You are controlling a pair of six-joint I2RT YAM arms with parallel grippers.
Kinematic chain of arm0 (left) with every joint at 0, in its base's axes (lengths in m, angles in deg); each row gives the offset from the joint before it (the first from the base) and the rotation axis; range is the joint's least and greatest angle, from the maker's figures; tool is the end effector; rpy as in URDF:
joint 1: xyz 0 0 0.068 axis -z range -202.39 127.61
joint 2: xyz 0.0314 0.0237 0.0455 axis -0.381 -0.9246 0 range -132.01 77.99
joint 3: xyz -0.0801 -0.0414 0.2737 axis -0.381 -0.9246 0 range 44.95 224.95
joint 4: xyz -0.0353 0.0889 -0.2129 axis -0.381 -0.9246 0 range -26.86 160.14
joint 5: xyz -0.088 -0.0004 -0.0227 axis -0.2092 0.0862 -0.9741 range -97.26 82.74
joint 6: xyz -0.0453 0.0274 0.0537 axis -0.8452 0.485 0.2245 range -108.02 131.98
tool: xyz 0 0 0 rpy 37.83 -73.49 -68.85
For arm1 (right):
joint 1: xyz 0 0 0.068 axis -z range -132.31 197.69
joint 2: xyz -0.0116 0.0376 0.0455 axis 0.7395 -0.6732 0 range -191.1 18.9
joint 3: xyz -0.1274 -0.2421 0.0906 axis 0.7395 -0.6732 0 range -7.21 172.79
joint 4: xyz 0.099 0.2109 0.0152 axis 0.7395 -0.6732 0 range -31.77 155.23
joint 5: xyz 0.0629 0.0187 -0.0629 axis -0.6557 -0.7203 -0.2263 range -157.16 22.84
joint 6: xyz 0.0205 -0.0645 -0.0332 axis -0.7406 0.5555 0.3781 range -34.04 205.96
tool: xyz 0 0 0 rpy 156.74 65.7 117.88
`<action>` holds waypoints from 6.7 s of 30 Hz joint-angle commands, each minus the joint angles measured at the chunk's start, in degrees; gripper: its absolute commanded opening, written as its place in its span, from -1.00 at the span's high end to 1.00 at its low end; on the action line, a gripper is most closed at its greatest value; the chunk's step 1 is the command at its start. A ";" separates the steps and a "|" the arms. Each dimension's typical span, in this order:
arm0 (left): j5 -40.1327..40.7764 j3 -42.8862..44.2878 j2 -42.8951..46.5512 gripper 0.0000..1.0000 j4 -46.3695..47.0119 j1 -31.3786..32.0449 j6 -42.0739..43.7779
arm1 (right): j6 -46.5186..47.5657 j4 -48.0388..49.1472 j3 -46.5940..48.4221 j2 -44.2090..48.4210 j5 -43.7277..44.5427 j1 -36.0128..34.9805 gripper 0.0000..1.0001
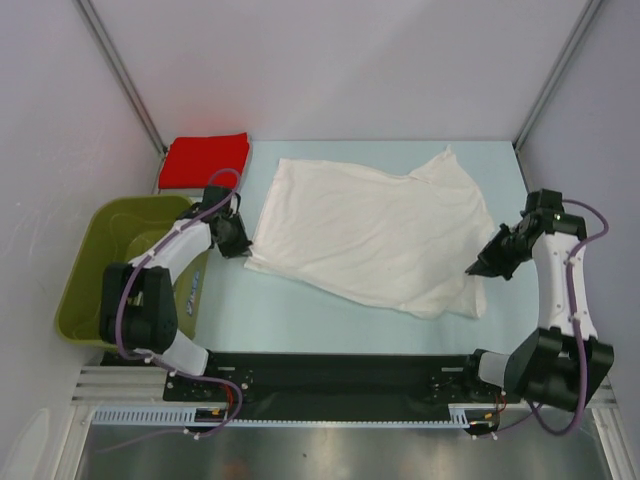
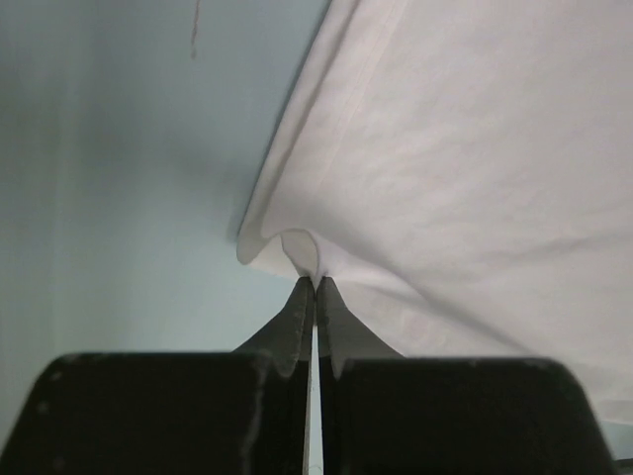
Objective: Fold and stack the t-shirts
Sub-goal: Fold the tshirt
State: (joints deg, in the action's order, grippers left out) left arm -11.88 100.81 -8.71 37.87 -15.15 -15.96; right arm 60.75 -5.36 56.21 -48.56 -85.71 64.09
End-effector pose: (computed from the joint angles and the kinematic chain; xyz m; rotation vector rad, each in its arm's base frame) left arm 0.2783 -0.0406 0.2117 -0.4599 2.6633 -0.2992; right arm 0.1657 -0.0277 0.2872 0.9567 2.6951 0.4952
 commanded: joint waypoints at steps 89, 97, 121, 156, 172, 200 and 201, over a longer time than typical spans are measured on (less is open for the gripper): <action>-10.22 16.04 -16.83 0.14 0.19 0.31 5.18 | 7.28 19.79 -3.92 -17.09 14.32 -1.38 -0.31; -8.56 15.16 -19.30 0.29 0.37 0.31 6.50 | 8.51 20.84 -3.83 -19.20 17.40 -1.64 -0.22; -7.59 14.37 -22.38 0.39 0.72 -0.04 6.41 | 4.91 19.78 -1.46 -23.42 28.82 -0.23 1.00; -7.68 15.78 -24.05 0.41 0.72 -0.13 5.97 | 7.99 26.91 -3.39 -26.06 18.46 1.35 0.99; -6.01 14.19 -23.78 0.41 0.02 -0.21 6.94 | 10.36 16.27 4.59 -27.97 37.18 1.18 1.00; -2.94 12.08 -15.53 0.34 -0.69 -0.39 8.08 | 10.01 13.02 7.33 -28.35 33.13 2.58 0.00; -2.41 12.43 -14.83 0.32 -1.21 -0.39 8.17 | 9.66 12.84 7.94 -27.56 32.79 2.58 -0.07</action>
State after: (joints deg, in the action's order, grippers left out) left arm -17.57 113.24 -28.27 38.02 -15.30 -9.84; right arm 70.82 8.89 60.21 -80.08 -54.36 66.76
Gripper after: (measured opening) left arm 0.332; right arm 0.504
